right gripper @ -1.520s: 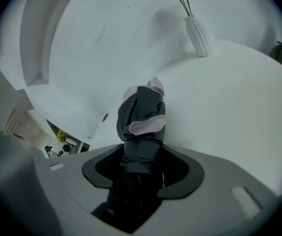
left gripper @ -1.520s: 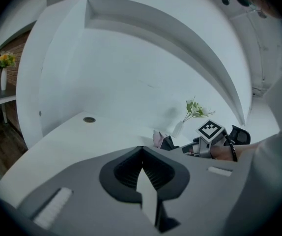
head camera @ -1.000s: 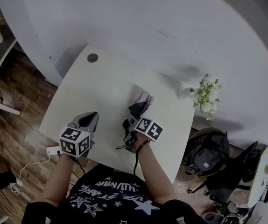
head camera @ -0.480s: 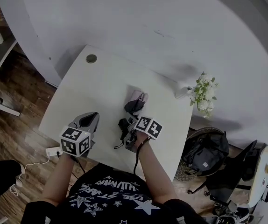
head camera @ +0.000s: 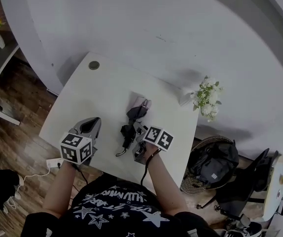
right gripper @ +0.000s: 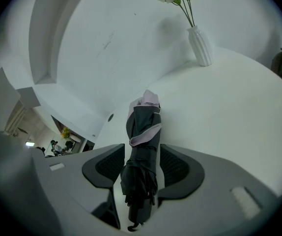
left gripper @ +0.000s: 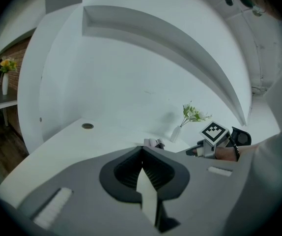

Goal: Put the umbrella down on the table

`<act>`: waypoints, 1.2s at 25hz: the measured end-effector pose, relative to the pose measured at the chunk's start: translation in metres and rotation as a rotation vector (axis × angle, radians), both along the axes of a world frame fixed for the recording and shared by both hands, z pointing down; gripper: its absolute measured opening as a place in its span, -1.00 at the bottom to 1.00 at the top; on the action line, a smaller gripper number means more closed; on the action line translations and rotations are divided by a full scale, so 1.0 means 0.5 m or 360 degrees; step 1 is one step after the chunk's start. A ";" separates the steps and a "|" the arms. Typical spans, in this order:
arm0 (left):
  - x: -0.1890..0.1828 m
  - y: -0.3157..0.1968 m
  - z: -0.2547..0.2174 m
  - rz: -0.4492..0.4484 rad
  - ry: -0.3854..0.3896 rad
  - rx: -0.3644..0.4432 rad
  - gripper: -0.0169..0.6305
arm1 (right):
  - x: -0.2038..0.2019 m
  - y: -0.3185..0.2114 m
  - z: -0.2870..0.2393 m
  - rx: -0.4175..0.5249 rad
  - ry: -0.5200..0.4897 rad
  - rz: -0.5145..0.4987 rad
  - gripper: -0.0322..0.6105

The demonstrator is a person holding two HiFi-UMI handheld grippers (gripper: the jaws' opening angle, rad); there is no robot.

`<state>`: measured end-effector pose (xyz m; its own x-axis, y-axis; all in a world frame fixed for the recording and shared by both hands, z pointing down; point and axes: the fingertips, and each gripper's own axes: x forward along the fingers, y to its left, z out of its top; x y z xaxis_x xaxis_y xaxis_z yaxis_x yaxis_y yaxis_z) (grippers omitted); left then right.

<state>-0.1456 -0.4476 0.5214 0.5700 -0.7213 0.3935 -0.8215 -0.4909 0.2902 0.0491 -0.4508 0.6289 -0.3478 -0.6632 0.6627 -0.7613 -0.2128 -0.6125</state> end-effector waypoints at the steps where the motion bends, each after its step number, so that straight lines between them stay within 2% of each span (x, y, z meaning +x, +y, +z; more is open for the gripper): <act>1: 0.001 0.003 -0.005 -0.0012 0.0002 0.0009 -0.94 | 0.007 0.002 -0.007 0.0016 0.0024 -0.0015 -0.19; 8: 0.016 0.050 -0.035 -0.0075 -0.0004 0.0059 -0.94 | 0.035 0.024 -0.054 0.0146 0.0128 -0.0067 -0.53; 18: 0.016 0.141 -0.066 -0.0210 -0.0016 0.0119 -0.94 | 0.053 0.065 -0.136 0.0375 0.0281 -0.0193 -0.86; 23: 0.019 0.199 -0.071 -0.0277 -0.0013 0.0134 -0.94 | 0.054 0.104 -0.165 0.0462 0.0294 -0.0277 -0.86; 30: 0.030 0.280 -0.070 -0.0348 -0.0008 0.0140 -0.94 | 0.053 0.177 -0.191 0.0542 0.0228 -0.0349 -0.86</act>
